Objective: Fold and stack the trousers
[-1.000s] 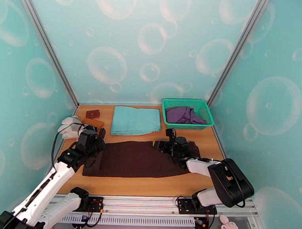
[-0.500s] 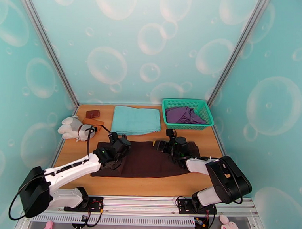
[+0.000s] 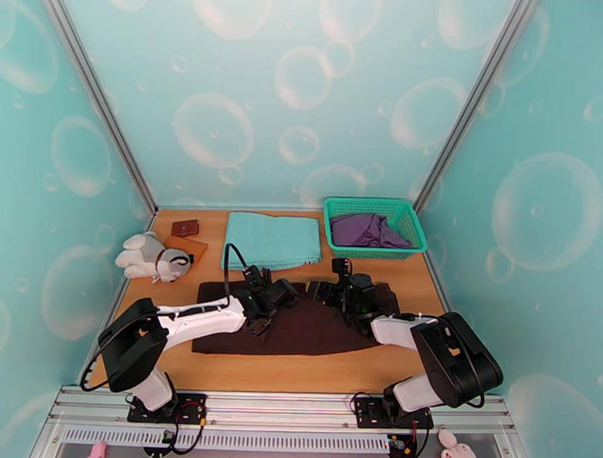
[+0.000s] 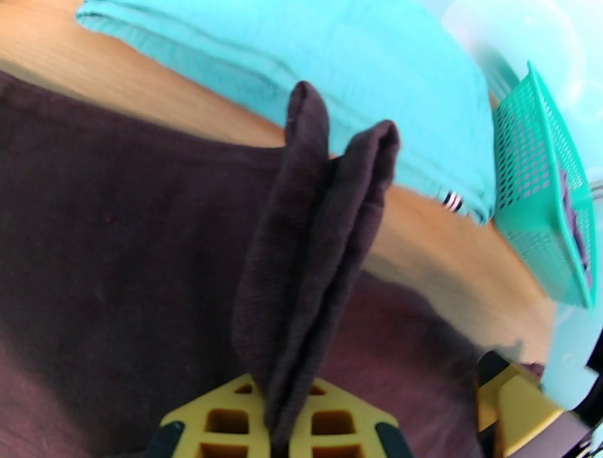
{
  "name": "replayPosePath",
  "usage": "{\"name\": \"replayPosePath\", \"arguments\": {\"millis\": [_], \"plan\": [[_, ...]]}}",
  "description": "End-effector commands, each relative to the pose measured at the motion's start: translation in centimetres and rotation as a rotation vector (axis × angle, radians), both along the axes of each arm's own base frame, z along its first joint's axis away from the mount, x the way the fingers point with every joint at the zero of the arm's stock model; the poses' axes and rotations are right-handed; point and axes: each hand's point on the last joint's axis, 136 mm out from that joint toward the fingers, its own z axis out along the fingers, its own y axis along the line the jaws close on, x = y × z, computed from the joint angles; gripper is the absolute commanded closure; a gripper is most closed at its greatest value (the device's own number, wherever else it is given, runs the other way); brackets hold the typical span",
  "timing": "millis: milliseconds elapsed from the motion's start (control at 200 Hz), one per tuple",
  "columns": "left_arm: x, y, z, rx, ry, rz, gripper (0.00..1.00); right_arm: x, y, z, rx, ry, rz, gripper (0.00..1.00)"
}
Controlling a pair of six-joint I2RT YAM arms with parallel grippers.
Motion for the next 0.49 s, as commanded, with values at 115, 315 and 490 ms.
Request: {"name": "replayPosePath", "arguments": {"millis": [115,315,490], "plan": [[-0.1,-4.5,1.5,-0.031,-0.090,-0.270,0.53,0.6,-0.2,1.3,-0.005,-0.033,-0.011,0.35],[-2.2,-3.0,8.1,-0.220,-0.410,-0.409,0.01,0.7,-0.5,1.4,-0.022,-0.045,-0.016,0.35],[-4.1,-0.5,3.8,-0.140,-0.245,-0.488,0.01,0.7,-0.2,1.7,-0.010,-0.050,0.000,0.34]]}}
